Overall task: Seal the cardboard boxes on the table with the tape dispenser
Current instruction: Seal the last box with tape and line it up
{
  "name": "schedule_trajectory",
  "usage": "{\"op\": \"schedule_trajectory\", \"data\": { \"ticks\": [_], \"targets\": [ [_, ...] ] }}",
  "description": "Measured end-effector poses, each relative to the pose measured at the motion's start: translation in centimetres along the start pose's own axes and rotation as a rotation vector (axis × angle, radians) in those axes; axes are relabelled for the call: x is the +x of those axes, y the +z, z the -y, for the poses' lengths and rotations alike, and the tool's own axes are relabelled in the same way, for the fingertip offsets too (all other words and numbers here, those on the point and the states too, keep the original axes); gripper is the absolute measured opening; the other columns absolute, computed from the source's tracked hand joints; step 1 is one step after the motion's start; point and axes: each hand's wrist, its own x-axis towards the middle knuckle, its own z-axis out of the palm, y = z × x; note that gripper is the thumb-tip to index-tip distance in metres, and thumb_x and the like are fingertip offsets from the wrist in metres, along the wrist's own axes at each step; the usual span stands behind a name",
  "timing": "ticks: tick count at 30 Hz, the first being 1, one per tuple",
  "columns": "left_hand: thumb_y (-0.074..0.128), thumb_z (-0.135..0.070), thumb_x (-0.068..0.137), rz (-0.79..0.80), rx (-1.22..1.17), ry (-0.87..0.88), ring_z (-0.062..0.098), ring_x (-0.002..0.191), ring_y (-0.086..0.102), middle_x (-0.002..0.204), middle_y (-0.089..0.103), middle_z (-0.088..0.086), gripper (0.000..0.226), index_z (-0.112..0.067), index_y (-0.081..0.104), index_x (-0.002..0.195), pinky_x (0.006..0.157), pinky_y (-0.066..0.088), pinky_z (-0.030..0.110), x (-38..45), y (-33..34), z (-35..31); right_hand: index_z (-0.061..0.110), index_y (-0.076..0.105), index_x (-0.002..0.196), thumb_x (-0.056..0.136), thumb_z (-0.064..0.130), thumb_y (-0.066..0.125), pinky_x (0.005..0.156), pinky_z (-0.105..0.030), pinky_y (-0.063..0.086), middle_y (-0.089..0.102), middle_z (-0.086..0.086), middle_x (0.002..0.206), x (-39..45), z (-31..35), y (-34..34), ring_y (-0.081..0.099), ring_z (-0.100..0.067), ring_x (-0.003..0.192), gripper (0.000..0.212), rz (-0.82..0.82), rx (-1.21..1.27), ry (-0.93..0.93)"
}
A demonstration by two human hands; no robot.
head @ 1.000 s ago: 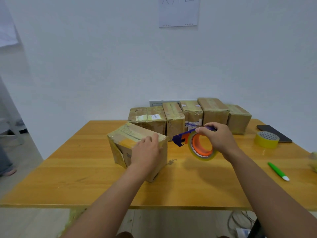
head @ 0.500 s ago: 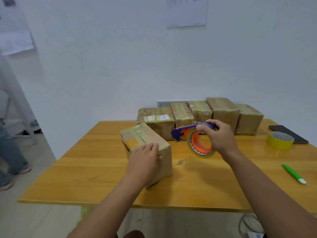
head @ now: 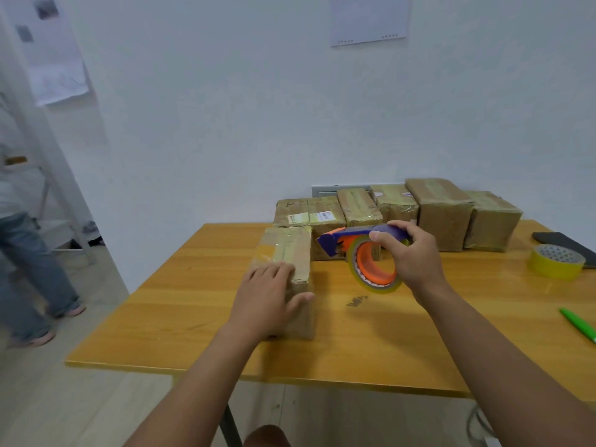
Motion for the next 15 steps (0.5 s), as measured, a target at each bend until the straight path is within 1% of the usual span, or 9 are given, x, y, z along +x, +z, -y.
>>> {"op": "schedule_trajectory", "data": {
  "ticks": [2, 4, 6, 7, 8, 10, 12, 14, 15],
  "targets": [
    [0.036, -0.069, 0.092, -0.069, 0.012, -0.001, 0.015, 0.132, 0.04, 0.142, 0.048, -0.009, 0.057, -0.034, 0.043, 0.137, 0.111, 0.025, 0.035, 0.1, 0.7, -0.4, 0.017, 0.062, 0.121, 0.08, 0.041, 0.076, 0.081, -0.032, 0.052, 0.061, -0.002, 0.111, -0.2, 0.1, 0.2, 0.057, -0.018, 0.101, 0.049, -0.004, 0.013, -0.005],
    [0.038, -0.06, 0.091, -0.066, -0.005, -0.024, 0.016, 0.125, 0.043, 0.133, 0.052, -0.008, 0.047, -0.032, 0.049, 0.127, 0.108, 0.026, 0.035, 0.2, 0.8, -0.3, 0.017, 0.061, 0.122, 0.081, 0.039, 0.076, 0.078, -0.027, 0.049, 0.061, -0.002, 0.111, -0.4, 0.1, 0.2, 0.057, -0.015, 0.101, 0.049, -0.008, 0.029, -0.013],
    [0.035, -0.053, 0.083, -0.059, -0.036, -0.063, 0.017, 0.112, 0.048, 0.114, 0.055, -0.006, 0.038, -0.027, 0.047, 0.109, 0.101, 0.031, 0.032, 0.1, 0.8, -0.1, 0.015, 0.062, 0.122, 0.082, 0.035, 0.076, 0.076, -0.02, 0.045, 0.06, 0.002, 0.11, -0.5, 0.1, 0.0, 0.056, -0.006, 0.099, 0.046, -0.022, 0.043, -0.019],
    [0.034, -0.051, 0.08, -0.066, -0.052, -0.071, 0.017, 0.106, 0.049, 0.106, 0.053, -0.007, 0.035, -0.026, 0.044, 0.103, 0.096, 0.032, 0.03, 0.1, 0.8, -0.1, 0.015, 0.062, 0.121, 0.083, 0.033, 0.075, 0.074, -0.016, 0.042, 0.058, 0.006, 0.108, -0.5, 0.1, -0.1, 0.054, 0.001, 0.098, 0.045, -0.031, 0.054, -0.02],
    [0.035, -0.052, 0.081, -0.076, -0.066, -0.073, 0.016, 0.102, 0.05, 0.102, 0.051, -0.007, 0.034, -0.026, 0.042, 0.101, 0.093, 0.034, 0.03, 0.2, 0.8, 0.0, 0.015, 0.062, 0.121, 0.083, 0.031, 0.075, 0.073, -0.014, 0.041, 0.057, 0.01, 0.105, -0.5, 0.1, -0.1, 0.053, 0.005, 0.096, 0.043, -0.042, 0.069, -0.02],
    [0.038, -0.062, 0.087, -0.086, -0.065, -0.075, 0.015, 0.104, 0.049, 0.104, 0.05, -0.008, 0.039, -0.026, 0.043, 0.103, 0.093, 0.036, 0.03, 0.4, 1.1, 0.2, 0.014, 0.062, 0.122, 0.083, 0.031, 0.076, 0.075, -0.018, 0.044, 0.057, 0.013, 0.103, -0.5, -0.1, 0.0, 0.056, -0.005, 0.098, 0.044, -0.065, 0.101, -0.019],
    [0.037, -0.07, 0.09, -0.1, -0.01, -0.073, 0.015, 0.113, 0.046, 0.116, 0.051, -0.007, 0.049, -0.029, 0.047, 0.114, 0.1, 0.035, 0.033, 0.7, 1.6, 0.4, 0.015, 0.062, 0.122, 0.083, 0.031, 0.076, 0.077, -0.024, 0.047, 0.058, 0.011, 0.103, -0.6, -0.2, 0.3, 0.057, -0.013, 0.099, 0.045, -0.081, 0.123, -0.018],
    [0.038, -0.066, 0.093, -0.122, 0.001, -0.066, 0.017, 0.122, 0.043, 0.129, 0.05, -0.005, 0.051, -0.032, 0.047, 0.129, 0.105, 0.031, 0.036, 0.8, 2.2, 0.7, 0.017, 0.062, 0.121, 0.082, 0.031, 0.076, 0.079, -0.027, 0.049, 0.059, 0.01, 0.103, -0.6, -0.3, 0.5, 0.058, -0.014, 0.099, 0.044, -0.095, 0.146, -0.02],
    [0.04, -0.063, 0.093, -0.137, -0.028, -0.065, 0.018, 0.125, 0.042, 0.133, 0.049, -0.004, 0.05, -0.032, 0.049, 0.132, 0.107, 0.028, 0.037, 0.8, 2.5, 0.9, 0.017, 0.062, 0.12, 0.082, 0.031, 0.076, 0.08, -0.029, 0.051, 0.06, 0.01, 0.103, -0.6, -0.4, 0.6, 0.058, -0.014, 0.099, 0.043, -0.101, 0.153, -0.02]
  ]
}}
